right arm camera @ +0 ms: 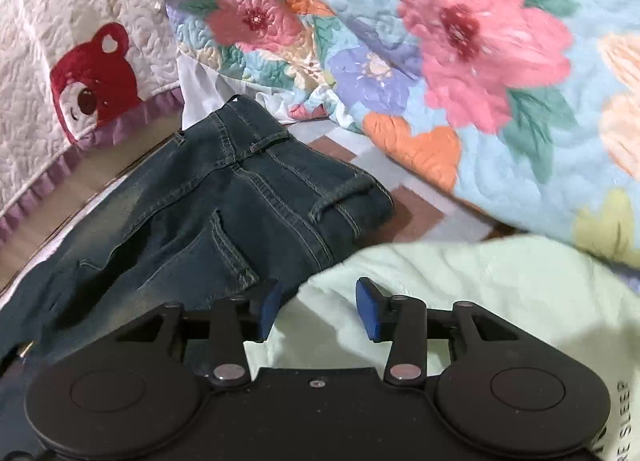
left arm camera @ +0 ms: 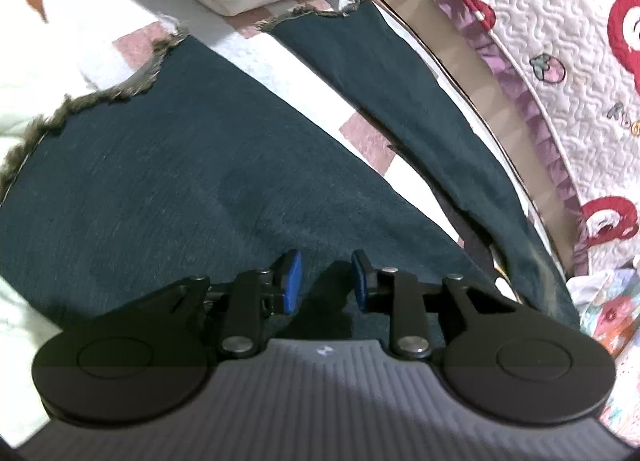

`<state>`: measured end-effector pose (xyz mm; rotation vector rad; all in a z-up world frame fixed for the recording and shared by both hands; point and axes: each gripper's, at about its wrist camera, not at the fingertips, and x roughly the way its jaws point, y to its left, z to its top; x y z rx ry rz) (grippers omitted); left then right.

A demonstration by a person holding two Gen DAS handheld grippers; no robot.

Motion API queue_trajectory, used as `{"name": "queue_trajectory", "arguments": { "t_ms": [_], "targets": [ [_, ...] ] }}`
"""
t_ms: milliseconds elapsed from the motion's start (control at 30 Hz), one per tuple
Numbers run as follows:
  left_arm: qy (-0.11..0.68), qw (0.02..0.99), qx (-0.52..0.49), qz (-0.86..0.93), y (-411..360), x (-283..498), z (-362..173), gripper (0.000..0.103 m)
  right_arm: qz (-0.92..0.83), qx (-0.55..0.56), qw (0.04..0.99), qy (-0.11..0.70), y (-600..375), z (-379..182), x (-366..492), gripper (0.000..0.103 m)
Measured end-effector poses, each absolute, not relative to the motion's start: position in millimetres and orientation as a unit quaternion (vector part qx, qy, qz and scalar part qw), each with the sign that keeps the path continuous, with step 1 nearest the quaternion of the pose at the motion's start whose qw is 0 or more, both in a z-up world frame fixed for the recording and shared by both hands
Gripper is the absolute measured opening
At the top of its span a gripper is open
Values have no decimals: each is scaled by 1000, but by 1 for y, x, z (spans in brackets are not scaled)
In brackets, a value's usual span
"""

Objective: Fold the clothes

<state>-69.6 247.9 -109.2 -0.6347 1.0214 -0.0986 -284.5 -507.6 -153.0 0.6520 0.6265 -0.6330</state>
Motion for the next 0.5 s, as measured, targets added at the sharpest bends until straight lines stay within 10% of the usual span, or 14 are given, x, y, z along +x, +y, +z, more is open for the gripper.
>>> {"name": "queue_trajectory", "arguments": {
  "t_ms": [500],
  "targets": [
    [479,847,-225,-45,230,-84,-100,31,-203,354,872,271,-483,-137,-277,63]
  ]
}}
